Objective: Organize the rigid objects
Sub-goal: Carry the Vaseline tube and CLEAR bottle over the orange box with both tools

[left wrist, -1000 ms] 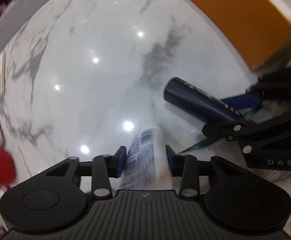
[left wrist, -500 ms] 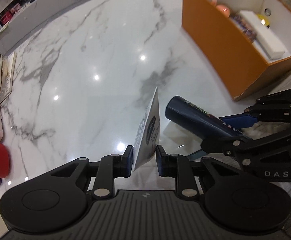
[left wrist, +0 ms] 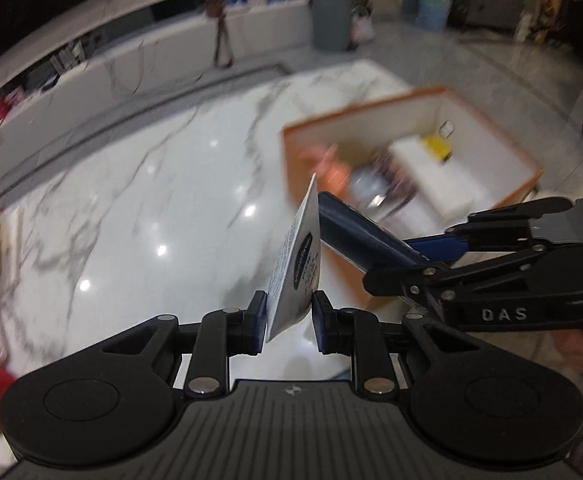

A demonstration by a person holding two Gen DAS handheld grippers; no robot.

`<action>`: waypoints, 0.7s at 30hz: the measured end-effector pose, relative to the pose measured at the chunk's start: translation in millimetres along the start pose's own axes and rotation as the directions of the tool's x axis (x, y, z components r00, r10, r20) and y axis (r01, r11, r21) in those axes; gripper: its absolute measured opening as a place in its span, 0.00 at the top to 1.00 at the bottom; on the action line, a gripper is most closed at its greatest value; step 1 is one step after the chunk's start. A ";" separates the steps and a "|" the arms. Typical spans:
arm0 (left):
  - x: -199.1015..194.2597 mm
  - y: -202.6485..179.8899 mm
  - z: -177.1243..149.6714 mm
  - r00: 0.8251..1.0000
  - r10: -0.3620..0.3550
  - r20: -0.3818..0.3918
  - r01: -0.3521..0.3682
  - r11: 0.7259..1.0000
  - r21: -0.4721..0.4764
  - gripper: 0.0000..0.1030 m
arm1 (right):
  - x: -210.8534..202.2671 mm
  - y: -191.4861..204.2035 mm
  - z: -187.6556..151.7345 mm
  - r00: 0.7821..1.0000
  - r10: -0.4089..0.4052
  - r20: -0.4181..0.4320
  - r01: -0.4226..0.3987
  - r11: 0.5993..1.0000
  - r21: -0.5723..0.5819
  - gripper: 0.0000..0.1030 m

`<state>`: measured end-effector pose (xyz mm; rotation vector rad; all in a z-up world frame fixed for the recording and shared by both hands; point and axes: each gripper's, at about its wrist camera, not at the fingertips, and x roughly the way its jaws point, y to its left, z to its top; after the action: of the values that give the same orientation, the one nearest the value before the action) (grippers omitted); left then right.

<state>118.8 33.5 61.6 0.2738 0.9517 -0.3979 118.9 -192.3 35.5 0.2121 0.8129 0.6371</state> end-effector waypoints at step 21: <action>151.1 -98.6 96.6 0.952 -0.292 -0.092 0.301 0.948 0.107 0.74 | -8.8 -170.7 54.9 0.841 -0.524 -0.135 0.523 0.851 -0.042 0.63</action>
<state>223.6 -124.4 -15.5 0.2563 1.0479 -0.7279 230.9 -329.9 8.0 -0.0661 0.9579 0.1324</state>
